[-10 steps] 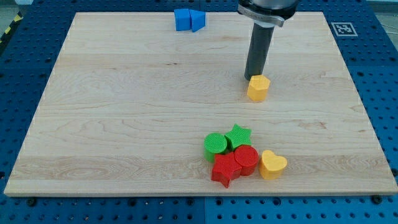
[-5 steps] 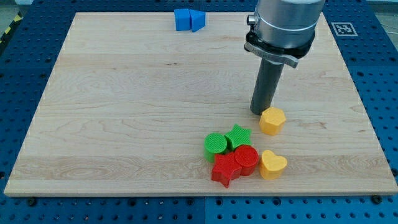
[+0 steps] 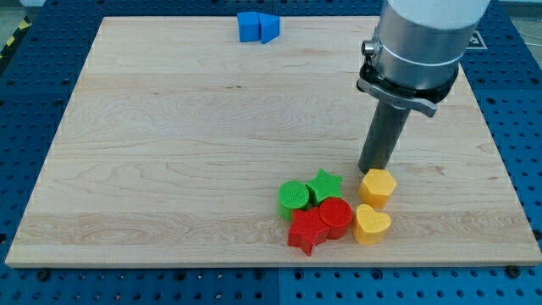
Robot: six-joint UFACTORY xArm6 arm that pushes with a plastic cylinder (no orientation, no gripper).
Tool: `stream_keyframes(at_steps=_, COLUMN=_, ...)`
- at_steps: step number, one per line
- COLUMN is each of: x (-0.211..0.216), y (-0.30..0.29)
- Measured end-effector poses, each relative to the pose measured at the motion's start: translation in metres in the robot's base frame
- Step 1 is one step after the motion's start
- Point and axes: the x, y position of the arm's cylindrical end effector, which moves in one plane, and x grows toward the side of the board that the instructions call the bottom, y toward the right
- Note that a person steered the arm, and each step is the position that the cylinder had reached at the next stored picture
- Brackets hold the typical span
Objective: Move the yellow hexagon above the yellow heart
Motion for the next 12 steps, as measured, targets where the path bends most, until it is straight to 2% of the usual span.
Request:
stream_keyframes(at_steps=2, x=0.009, y=0.001)
stream_keyframes(at_steps=3, x=0.014, y=0.026)
stream_keyframes(at_steps=5, x=0.041, y=0.033)
stream_keyframes(at_steps=8, x=0.028, y=0.030)
stream_keyframes(at_steps=9, x=0.030, y=0.039)
stream_keyframes(at_steps=10, x=0.056, y=0.055)
stream_keyframes(at_steps=12, x=0.052, y=0.038)
